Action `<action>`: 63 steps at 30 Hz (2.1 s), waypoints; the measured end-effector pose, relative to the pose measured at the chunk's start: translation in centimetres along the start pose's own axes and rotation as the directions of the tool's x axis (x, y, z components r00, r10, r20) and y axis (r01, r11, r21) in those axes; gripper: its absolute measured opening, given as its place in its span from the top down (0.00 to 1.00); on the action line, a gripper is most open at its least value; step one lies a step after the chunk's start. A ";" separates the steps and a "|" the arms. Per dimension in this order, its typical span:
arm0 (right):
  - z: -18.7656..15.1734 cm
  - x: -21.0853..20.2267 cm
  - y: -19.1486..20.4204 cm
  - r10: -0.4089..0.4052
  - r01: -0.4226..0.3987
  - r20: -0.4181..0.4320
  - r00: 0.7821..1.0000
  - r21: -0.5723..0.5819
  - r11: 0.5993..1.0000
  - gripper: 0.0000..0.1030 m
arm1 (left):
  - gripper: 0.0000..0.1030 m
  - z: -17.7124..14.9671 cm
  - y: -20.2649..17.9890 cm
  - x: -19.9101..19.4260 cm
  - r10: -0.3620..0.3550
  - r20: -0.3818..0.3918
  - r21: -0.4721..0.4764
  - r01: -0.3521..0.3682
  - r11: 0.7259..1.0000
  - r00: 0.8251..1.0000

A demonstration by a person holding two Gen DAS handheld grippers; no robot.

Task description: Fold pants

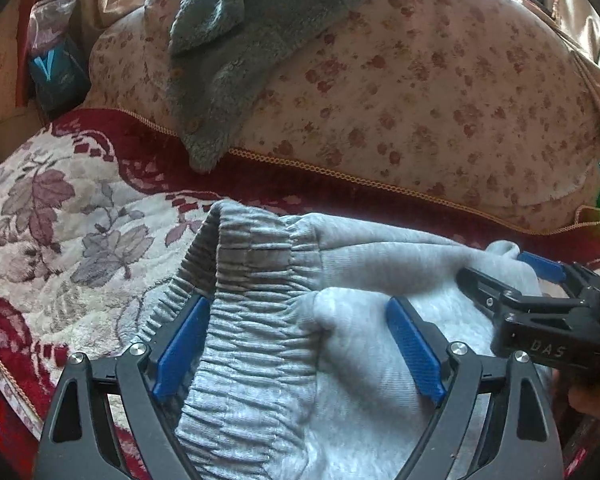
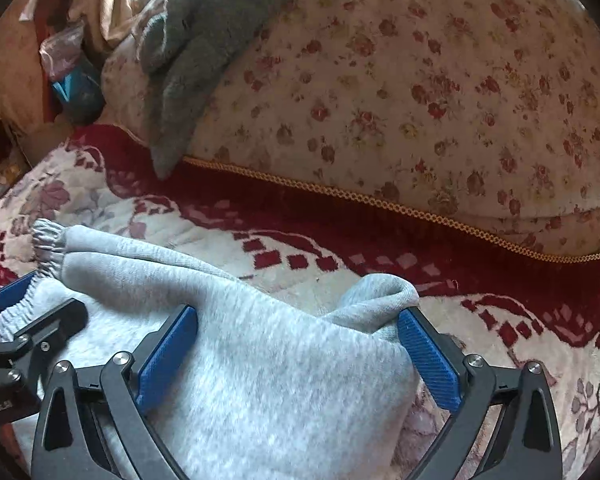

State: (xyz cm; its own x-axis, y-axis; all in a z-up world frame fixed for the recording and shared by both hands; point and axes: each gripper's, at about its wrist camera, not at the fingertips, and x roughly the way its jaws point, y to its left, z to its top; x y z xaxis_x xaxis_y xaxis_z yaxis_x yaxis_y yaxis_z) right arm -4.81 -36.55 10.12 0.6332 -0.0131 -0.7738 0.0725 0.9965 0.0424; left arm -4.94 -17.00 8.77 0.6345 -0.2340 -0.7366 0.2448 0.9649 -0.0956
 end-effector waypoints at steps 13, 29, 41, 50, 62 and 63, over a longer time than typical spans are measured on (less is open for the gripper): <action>-1.3 -1.4 -2.3 0.105 -0.102 -0.033 0.994 0.077 0.992 0.00 | 0.10 -0.6 0.2 -0.9 -0.018 0.015 0.002 0.018 1.000 1.000; -2.6 -4.3 -3.1 0.149 -0.148 0.000 0.989 0.130 0.980 0.06 | 0.21 -0.9 0.1 -3.8 0.000 0.049 0.014 0.000 1.000 0.999; -7.9 -6.0 -5.3 0.364 -0.341 -0.054 0.930 0.251 0.906 0.00 | 0.09 -2.7 4.6 -5.0 -0.011 0.016 -0.066 0.012 0.998 1.000; -9.6 -3.1 -6.6 0.519 -0.465 -0.025 0.854 0.411 0.784 0.00 | 0.03 -4.8 7.0 -1.8 -0.254 -0.028 -0.219 0.243 0.945 0.967; -9.3 -0.3 -6.4 0.598 -0.542 -0.003 0.801 0.417 0.729 0.00 | 0.00 -6.7 8.2 -0.5 -0.327 0.056 -0.264 0.330 0.906 0.943; -9.3 -0.1 -6.4 0.602 -0.545 -0.003 0.799 0.420 0.725 0.00 | 0.00 -6.7 8.3 -0.4 -0.329 0.060 -0.266 0.333 0.905 0.942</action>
State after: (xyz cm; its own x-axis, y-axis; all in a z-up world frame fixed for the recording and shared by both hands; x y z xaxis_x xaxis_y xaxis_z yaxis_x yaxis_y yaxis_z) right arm -12.52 -42.14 4.07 0.5470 0.5896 -0.5943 0.0310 0.6952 0.7182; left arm -8.07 -8.07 3.73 0.5613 -0.5453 -0.6225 0.2380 0.8268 -0.5097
